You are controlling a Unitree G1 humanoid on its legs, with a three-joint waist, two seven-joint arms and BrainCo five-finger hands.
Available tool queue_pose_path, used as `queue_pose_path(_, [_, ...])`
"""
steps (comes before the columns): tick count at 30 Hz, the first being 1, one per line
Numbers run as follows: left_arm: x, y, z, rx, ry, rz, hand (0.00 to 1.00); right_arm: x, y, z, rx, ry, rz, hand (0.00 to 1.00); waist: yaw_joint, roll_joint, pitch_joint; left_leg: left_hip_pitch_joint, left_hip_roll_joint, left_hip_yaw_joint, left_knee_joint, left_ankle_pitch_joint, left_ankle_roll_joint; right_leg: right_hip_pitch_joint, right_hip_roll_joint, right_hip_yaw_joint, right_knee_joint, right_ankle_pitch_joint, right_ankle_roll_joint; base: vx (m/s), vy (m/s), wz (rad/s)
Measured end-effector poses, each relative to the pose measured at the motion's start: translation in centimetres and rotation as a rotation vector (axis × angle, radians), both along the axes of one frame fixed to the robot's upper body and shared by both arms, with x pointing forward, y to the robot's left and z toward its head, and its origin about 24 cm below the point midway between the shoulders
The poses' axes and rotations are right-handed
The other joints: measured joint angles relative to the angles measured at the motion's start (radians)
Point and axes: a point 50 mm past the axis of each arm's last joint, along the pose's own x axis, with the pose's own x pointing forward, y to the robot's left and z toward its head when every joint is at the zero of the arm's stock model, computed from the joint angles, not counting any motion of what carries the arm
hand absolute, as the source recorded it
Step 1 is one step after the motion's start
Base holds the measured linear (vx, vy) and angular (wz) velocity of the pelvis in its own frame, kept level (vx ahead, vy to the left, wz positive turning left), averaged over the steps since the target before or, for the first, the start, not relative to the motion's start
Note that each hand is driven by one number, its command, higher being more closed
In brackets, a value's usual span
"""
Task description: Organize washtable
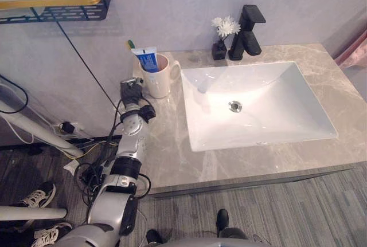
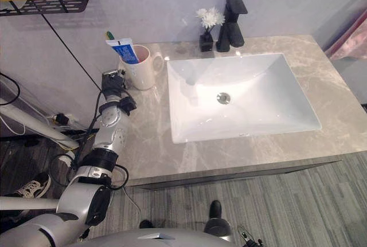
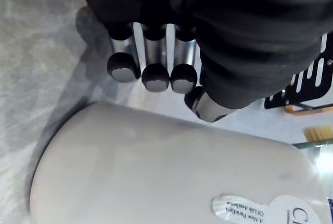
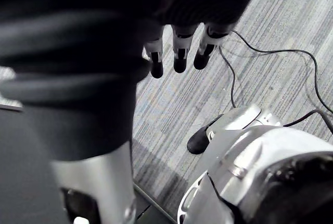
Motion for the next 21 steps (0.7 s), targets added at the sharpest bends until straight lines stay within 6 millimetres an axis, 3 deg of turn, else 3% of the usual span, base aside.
queue_pose_path(9, [-1.0,1.4,-1.1,-0.018,0.022,0.044,1.0,-0.2,-0.1,0.0,0.013,0.001,-0.012,0.0,0.004,0.008,0.005,0.013,0.0,-0.009,0.0,0.0,0.001,0.018,0.0,-0.006,0.0,0.0,0.0,0.0,0.0,0.02])
queue_pose_path(14, [-4.5,1.7,-1.8,0.006,-0.035,0.01,1.0,-0.3,-0.2,0.0,0.021,-0.01,-0.013,0.0,0.016,0.019,0.01,0.014,0.0,-0.035,0.0,0.001,0.002,0.036,-0.001,-0.035,0.0,-0.001,-0.001,0.01,-0.001,0.13])
queue_pose_path(21, [-8.7,2.0,-3.5,0.063,-0.033,-0.057,1.0,-0.5,-0.4,0.0,0.025,-0.019,-0.01,0.0,0.063,0.02,0.008,0.027,-0.007,-0.082,0.0,0.007,0.01,0.081,-0.01,-0.084,0.001,-0.007,-0.01,-0.02,0.006,0.2])
